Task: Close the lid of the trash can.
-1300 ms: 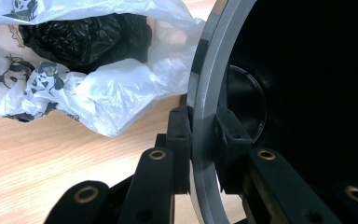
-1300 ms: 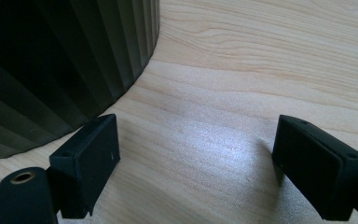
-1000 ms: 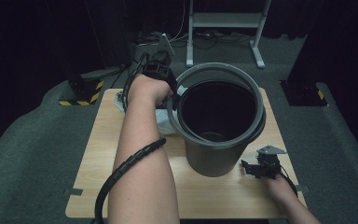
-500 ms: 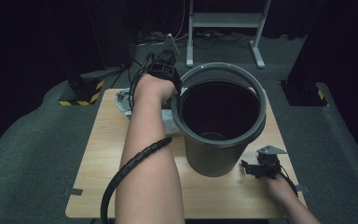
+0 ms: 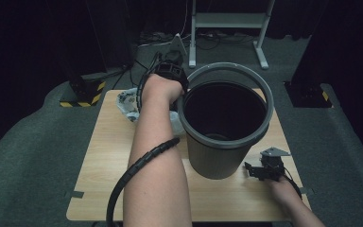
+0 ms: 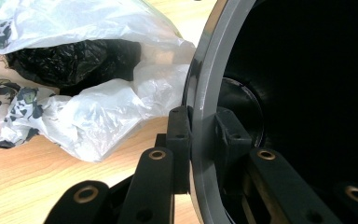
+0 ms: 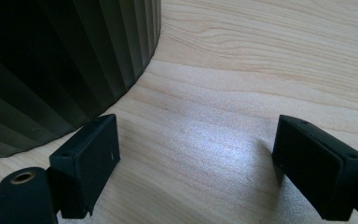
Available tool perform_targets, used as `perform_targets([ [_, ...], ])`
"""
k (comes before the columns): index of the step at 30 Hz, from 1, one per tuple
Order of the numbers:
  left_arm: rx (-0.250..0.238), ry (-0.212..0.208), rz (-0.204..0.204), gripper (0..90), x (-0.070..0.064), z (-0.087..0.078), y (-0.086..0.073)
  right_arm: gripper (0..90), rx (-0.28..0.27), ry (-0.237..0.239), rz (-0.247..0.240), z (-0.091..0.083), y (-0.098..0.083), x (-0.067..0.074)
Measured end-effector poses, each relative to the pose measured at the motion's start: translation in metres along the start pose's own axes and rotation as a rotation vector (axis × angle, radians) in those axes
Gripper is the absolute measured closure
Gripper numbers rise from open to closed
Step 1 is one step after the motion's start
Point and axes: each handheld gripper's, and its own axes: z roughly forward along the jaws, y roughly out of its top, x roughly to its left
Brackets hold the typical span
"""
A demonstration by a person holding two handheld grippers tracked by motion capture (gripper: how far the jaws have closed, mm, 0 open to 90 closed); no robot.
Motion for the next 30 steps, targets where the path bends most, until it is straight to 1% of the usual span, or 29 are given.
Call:
perform_targets([
  [2, -0.002, -0.003, -0.003, 77.6, -0.0009, 0.0008, -0.0002, 14.4, 0.0, 0.001, -0.001, 0.0, 0.0, 0.0],
  [8, -0.001, 0.002, 0.01, 77.6, -0.0036, 0.0037, -0.0011, 14.4, 0.0, 0.001, -0.001, 0.0, 0.0, 0.0001],
  [10, 0.001, 0.002, 0.008, 77.6, -0.0034, 0.004, -0.0015, 14.4, 0.0, 0.001, -0.001, 0.0, 0.0, 0.0],
  [12, 0.004, 0.007, 0.013, 77.4, -0.0015, 0.0042, -0.0017, 14.4, 0.0, 0.001, -0.001, 0.0, 0.0, 0.0],
  [13, 0.001, 0.005, 0.004, 77.4, -0.0017, 0.0045, -0.0019, 14.4, 0.0, 0.001, -0.001, 0.0, 0.0, 0.0],
  [15, -0.002, 0.003, 0.004, 77.3, -0.0014, 0.0046, -0.0022, 14.4, 0.0, 0.001, -0.001, 0.0, 0.0, 0.0],
  [16, 0.001, 0.005, 0.014, 77.3, -0.0009, 0.0044, -0.0023, 14.4, 0.002, 0.001, -0.002, -0.0001, 0.0001, 0.0],
  [18, -0.004, 0.006, 0.005, 77.2, -0.0014, 0.0054, -0.0027, 14.4, 0.002, 0.001, -0.001, -0.0001, 0.0001, 0.0],
  [25, -0.008, 0.004, 0.002, 76.7, -0.0008, 0.0062, -0.003, 14.4, 0.002, 0.001, -0.002, -0.0001, 0.0001, 0.0],
  [27, -0.006, 0.005, 0.006, 76.5, -0.001, 0.0052, -0.0026, 14.4, 0.0, 0.002, -0.004, 0.0001, 0.0001, -0.0001],
  [28, -0.008, 0.008, 0.015, 76.5, -0.0006, 0.0049, -0.003, 14.5, 0.0, 0.002, -0.003, 0.0, 0.0, 0.0003],
  [30, -0.015, 0.008, 0.014, 76.2, -0.0008, 0.0054, -0.0035, 14.4, 0.001, 0.004, -0.004, -0.0001, 0.0001, 0.0],
])
